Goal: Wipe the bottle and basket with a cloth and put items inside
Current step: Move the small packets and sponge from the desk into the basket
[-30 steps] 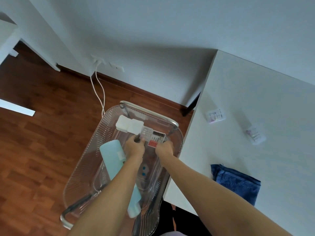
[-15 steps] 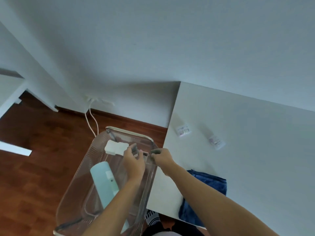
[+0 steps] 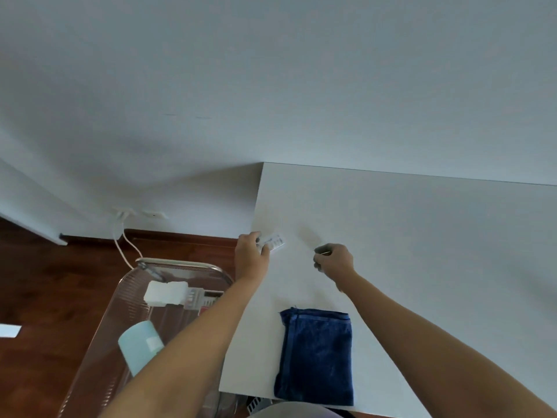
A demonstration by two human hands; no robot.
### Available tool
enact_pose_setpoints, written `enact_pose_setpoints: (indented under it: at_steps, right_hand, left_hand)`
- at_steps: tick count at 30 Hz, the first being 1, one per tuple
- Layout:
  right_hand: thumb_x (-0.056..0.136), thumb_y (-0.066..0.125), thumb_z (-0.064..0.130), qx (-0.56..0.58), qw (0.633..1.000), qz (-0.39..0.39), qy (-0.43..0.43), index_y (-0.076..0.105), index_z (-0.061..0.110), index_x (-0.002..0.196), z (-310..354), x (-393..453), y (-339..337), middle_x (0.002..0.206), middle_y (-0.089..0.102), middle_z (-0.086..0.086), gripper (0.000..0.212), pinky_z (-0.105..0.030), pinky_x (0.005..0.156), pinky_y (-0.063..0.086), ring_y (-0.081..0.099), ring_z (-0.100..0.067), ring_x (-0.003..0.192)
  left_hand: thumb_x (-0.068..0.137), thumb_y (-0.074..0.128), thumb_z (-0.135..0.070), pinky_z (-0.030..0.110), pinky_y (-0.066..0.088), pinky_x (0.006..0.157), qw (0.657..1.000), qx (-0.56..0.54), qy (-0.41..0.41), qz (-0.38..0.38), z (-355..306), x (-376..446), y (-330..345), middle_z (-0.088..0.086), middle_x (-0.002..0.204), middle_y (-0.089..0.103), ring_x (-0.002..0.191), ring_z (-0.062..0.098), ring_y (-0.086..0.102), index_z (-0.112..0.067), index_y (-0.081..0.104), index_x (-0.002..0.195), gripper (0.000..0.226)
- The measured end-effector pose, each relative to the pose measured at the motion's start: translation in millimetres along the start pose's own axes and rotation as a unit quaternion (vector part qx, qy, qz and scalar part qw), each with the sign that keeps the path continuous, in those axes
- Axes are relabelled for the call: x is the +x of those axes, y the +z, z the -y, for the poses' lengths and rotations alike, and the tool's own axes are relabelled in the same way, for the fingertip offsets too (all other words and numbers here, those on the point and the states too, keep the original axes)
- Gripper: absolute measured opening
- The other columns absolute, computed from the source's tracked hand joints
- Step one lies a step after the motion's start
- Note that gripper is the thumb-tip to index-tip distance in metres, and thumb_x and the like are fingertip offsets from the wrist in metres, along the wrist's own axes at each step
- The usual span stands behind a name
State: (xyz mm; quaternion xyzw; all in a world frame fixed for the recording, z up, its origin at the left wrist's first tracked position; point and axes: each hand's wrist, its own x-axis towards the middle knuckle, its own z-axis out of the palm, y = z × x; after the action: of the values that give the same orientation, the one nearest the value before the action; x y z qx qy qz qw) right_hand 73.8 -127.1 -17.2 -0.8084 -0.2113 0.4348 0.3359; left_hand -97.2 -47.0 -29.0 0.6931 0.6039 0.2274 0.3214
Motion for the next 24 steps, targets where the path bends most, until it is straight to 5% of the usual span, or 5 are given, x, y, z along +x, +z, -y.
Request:
enact_pose_setpoints:
  at_steps: [3,8,10,19,24]
  right_hand:
    - [0.087,0.065,0.017,-0.073,0.994,-0.067,-0.048,0.065,0.004,0.108,-6.0,8.6,-18.5,0.074,0.062,-0.002,0.024,-0.027,0.063,0.047,0.058,-0.017,0.067]
    - [0.089,0.062,0.030,-0.236,0.965,-0.071,-0.085,0.047,0.007,0.135,-16.3,23.7,-25.0,0.128,0.050,-0.018,0.053,-0.035,0.090,0.043,0.049,-0.032,0.117]
    - [0.089,0.061,0.037,-0.292,0.951,-0.047,-0.086,0.046,0.009,0.137,-19.7,26.5,-23.5,0.132,0.044,-0.018,0.058,-0.041,0.097,0.041,0.042,-0.034,0.121]
    - [0.084,0.070,0.017,-0.268,0.952,-0.029,-0.142,0.047,0.007,0.113,-21.5,22.6,-12.8,0.112,0.062,-0.016,0.038,-0.043,0.076,0.054,0.060,-0.033,0.095]
    - [0.082,0.071,0.015,-0.228,0.965,-0.011,-0.127,0.047,0.007,0.118,-20.1,13.3,-5.6,0.109,0.065,-0.019,0.044,-0.036,0.071,0.052,0.062,-0.032,0.088]
  left_hand:
    - [0.089,0.064,-0.015,0.034,0.044,0.099,0.997,0.062,-0.010,0.047,-2.5,11.4,15.0,0.020,0.125,0.050,0.114,0.032,0.053,-0.001,0.055,0.130,0.044]
    - [0.090,0.062,-0.025,0.036,0.044,0.097,0.984,0.146,-0.028,0.094,-4.0,20.9,30.1,0.016,0.133,0.043,0.123,0.031,0.042,-0.007,0.051,0.135,0.049]
    - [0.090,0.062,-0.027,0.036,0.045,0.094,0.982,0.164,-0.034,0.092,-3.7,21.8,32.6,0.016,0.133,0.043,0.123,0.031,0.042,-0.007,0.052,0.133,0.048]
    - [0.082,0.073,-0.017,0.043,0.053,0.071,0.991,0.127,-0.014,0.046,-5.5,6.9,37.0,0.015,0.110,0.063,0.104,0.033,0.056,-0.002,0.049,0.110,0.039]
    - [0.085,0.071,-0.014,0.033,0.049,0.077,0.999,0.040,-0.031,0.019,-3.6,-7.3,31.4,0.012,0.109,0.066,0.100,0.028,0.063,-0.006,0.054,0.114,0.035]
